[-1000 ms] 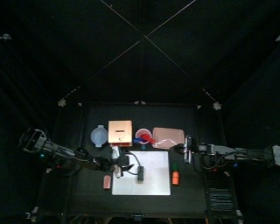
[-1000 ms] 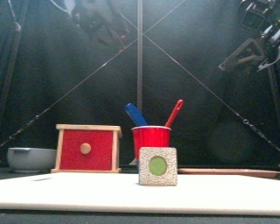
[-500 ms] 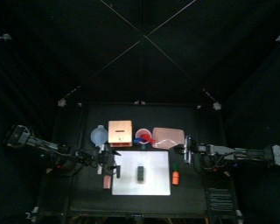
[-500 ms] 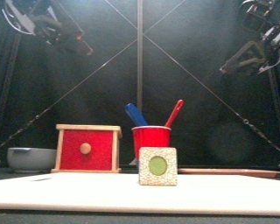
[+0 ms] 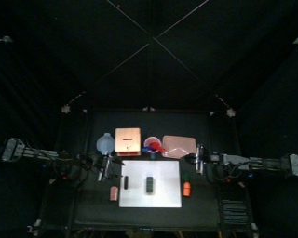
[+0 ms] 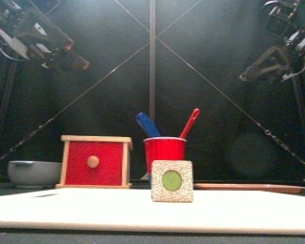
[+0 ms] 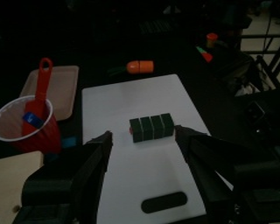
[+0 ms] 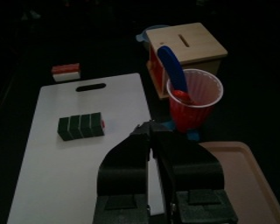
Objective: Place sushi roll onto cutting board
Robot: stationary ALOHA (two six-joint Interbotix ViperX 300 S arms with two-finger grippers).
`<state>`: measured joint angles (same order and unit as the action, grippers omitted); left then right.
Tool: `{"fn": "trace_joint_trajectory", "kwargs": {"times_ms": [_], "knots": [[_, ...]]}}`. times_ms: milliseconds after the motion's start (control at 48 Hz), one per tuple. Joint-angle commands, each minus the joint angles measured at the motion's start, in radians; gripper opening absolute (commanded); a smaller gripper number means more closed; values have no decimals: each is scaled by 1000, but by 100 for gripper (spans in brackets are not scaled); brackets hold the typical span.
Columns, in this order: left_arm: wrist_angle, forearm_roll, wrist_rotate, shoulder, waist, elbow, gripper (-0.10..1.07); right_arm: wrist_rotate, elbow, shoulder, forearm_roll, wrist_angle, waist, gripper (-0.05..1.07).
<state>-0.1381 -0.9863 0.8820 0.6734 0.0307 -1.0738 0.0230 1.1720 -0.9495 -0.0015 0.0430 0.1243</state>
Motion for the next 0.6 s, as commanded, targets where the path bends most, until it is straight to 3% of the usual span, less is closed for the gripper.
{"fn": "trace_joint_trajectory", "kwargs": {"times_ms": [0,583], "knots": [[-14,2,-8,0,-3,9,93,-2,-8,12,0,-9,3,9],[-17,9,-121,29,-32,-12,93,0,-2,21,3,-9,5,9]]}}
